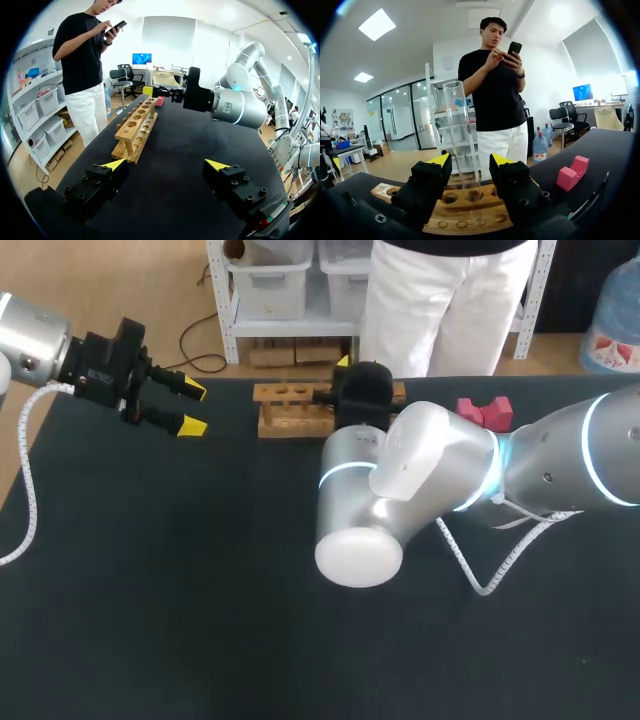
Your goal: Grasp the test tube, adjust it, and insert it.
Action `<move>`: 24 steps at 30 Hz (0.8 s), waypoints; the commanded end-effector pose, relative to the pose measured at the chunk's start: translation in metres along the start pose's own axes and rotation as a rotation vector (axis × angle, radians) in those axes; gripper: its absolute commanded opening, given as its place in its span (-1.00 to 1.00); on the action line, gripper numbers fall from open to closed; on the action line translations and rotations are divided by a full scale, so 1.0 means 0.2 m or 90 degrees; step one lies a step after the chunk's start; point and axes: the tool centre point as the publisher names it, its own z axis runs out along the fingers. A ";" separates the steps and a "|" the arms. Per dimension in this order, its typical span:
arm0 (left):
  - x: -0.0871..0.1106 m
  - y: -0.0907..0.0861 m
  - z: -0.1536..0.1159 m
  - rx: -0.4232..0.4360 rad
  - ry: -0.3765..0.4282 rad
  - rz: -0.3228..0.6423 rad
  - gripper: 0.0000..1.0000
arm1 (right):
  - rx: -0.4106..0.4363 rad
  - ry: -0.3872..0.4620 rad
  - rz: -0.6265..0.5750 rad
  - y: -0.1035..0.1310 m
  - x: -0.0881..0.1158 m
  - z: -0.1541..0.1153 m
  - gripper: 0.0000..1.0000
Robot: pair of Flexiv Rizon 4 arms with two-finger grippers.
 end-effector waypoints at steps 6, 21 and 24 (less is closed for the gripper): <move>0.00 0.00 0.00 0.001 0.000 0.001 1.00 | -0.020 0.037 0.001 -0.02 -0.09 -0.14 1.00; 0.00 0.00 0.00 0.001 0.000 0.001 1.00 | -0.030 0.083 -0.009 -0.02 -0.22 -0.48 1.00; 0.00 0.00 0.00 0.001 0.000 0.001 1.00 | -0.049 0.105 0.001 -0.02 -0.23 -0.53 1.00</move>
